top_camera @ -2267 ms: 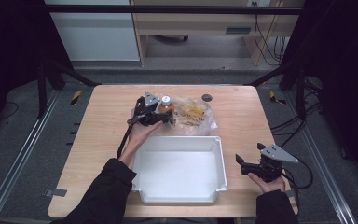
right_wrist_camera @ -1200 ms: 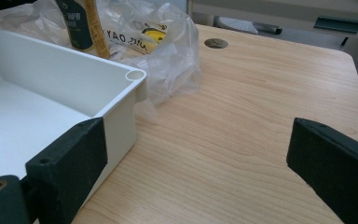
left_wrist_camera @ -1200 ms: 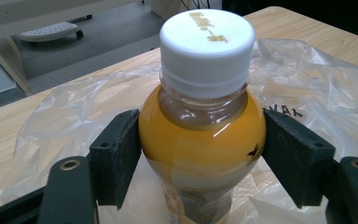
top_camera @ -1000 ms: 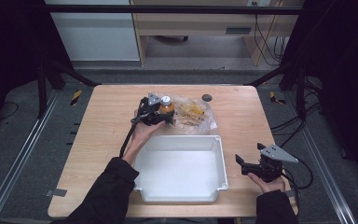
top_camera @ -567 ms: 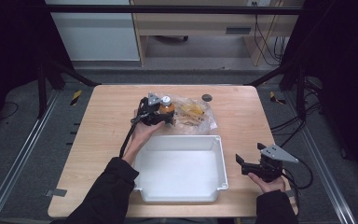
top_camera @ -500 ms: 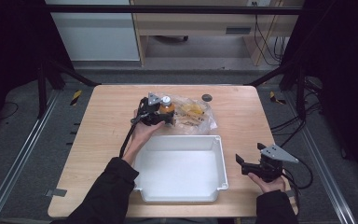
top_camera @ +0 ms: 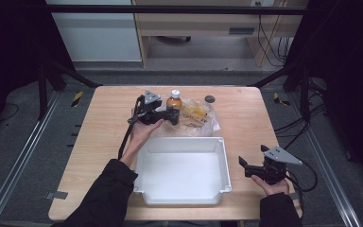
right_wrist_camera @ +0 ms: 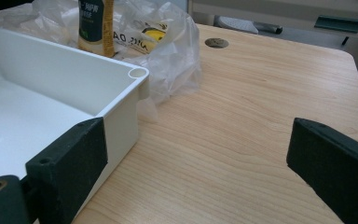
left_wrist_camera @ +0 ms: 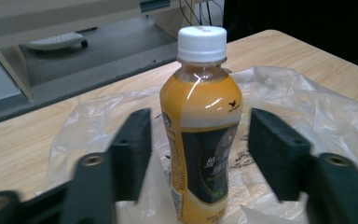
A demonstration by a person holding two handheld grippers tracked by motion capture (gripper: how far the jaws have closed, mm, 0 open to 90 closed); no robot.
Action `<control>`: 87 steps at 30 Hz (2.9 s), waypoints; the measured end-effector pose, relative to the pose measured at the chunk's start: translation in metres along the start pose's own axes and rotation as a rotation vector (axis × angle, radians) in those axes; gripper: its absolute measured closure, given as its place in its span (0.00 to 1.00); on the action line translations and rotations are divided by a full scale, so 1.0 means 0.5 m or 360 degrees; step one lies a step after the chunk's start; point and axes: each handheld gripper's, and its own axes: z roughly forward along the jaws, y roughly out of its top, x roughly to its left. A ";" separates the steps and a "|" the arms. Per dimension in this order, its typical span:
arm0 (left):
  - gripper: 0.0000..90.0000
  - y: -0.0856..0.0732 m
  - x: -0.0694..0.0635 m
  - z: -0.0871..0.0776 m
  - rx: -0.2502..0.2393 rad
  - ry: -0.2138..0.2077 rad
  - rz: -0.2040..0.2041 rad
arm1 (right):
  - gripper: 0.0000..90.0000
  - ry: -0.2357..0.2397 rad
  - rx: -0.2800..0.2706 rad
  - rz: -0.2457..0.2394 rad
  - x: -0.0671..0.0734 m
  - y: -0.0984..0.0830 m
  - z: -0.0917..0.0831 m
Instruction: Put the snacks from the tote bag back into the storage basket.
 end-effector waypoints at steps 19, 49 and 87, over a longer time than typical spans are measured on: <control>0.41 0.013 0.001 0.014 -0.0018 -0.0016 -0.0001 | 0.06 0.0003 0.0000 -0.0003 0.000 0.000 0.000; 0.65 0.038 -0.021 0.029 0.0010 0.0055 -0.0012 | 0.06 0.0006 0.0002 -0.0003 -0.001 0.000 0.000; 0.65 0.141 -0.053 -0.131 -0.0178 -0.0008 0.0067 | 0.06 -0.0001 0.0002 -0.0009 -0.001 0.000 -0.001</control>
